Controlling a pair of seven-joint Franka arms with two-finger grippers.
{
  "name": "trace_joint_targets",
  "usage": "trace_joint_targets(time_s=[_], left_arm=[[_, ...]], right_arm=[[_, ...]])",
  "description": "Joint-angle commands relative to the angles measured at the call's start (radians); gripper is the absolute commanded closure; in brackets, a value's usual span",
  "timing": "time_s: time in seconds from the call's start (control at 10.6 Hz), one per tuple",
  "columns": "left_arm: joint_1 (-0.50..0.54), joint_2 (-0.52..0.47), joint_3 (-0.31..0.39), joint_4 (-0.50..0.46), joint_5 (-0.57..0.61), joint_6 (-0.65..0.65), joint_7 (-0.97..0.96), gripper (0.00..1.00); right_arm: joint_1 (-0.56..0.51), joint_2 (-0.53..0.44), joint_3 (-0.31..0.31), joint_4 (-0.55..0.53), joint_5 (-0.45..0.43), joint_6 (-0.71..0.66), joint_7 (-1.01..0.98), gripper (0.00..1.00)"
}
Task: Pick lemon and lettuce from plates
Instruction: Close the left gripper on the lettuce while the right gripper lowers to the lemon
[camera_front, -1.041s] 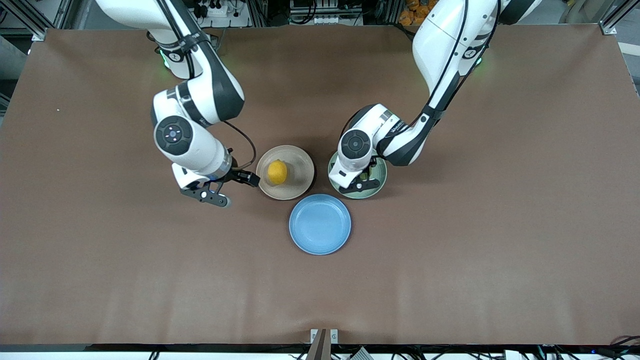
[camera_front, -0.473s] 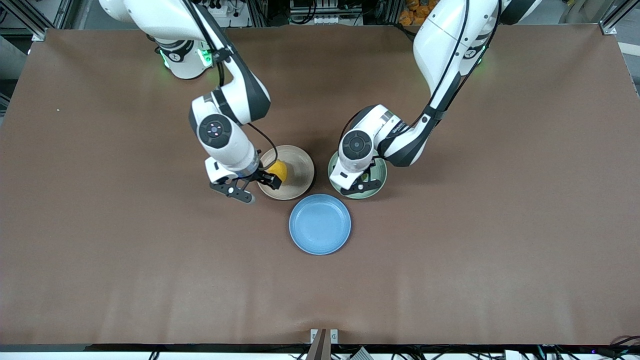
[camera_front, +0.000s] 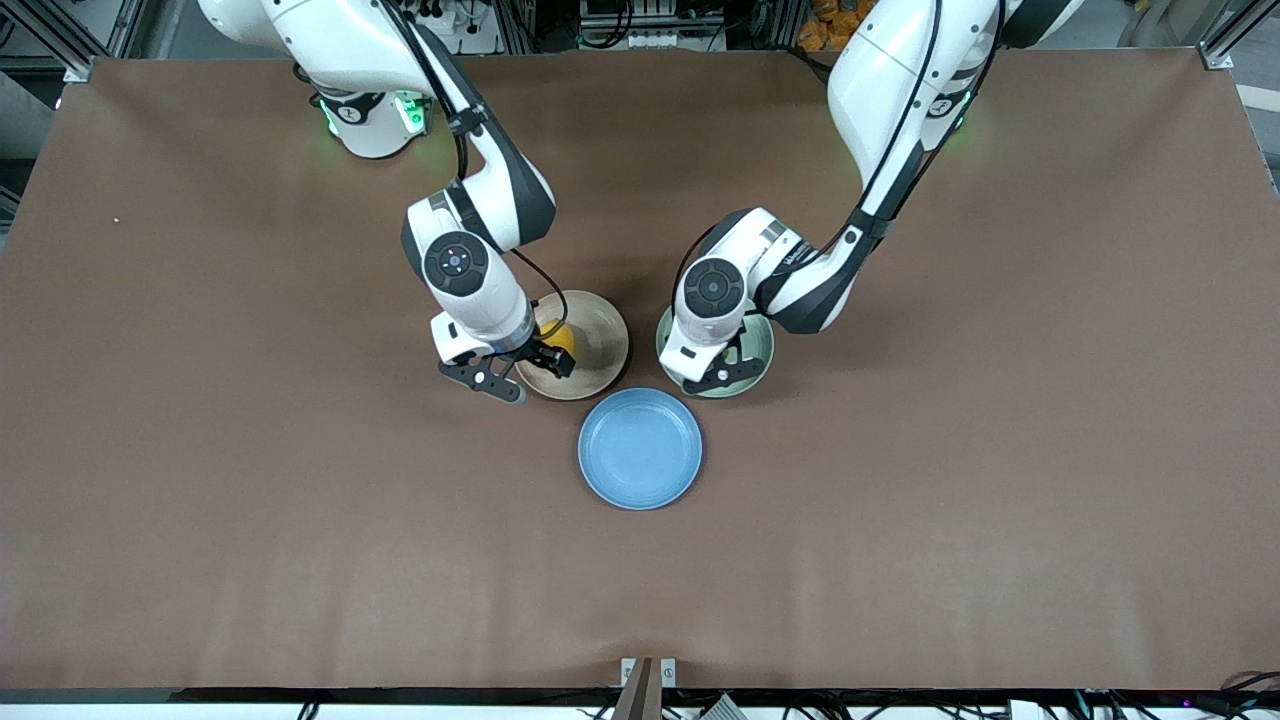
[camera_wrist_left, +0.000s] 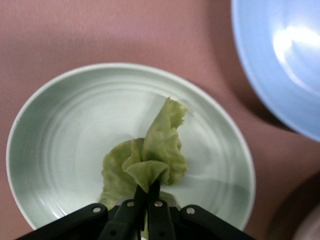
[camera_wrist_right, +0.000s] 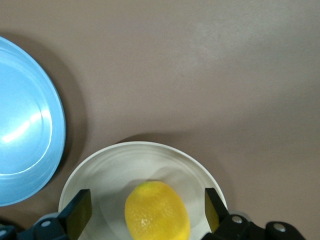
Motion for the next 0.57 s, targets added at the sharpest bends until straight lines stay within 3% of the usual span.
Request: trace_joint_targets(time_s=[0.0,0.47], left_arm=[[0.023,-0.097,0.007,-0.001,0.013,-0.074,-0.031,1.0],[0.181,-0.163,-0.001,0.152,-0.005,-0.294,0.084,1.0]], right_arm=[[0.036,0.035,-0.008,-0.022,0.018,0.075,0.038,0.0],[0.055,0.043,-0.009,-0.089,0.017,0.165,0.04,0.0]])
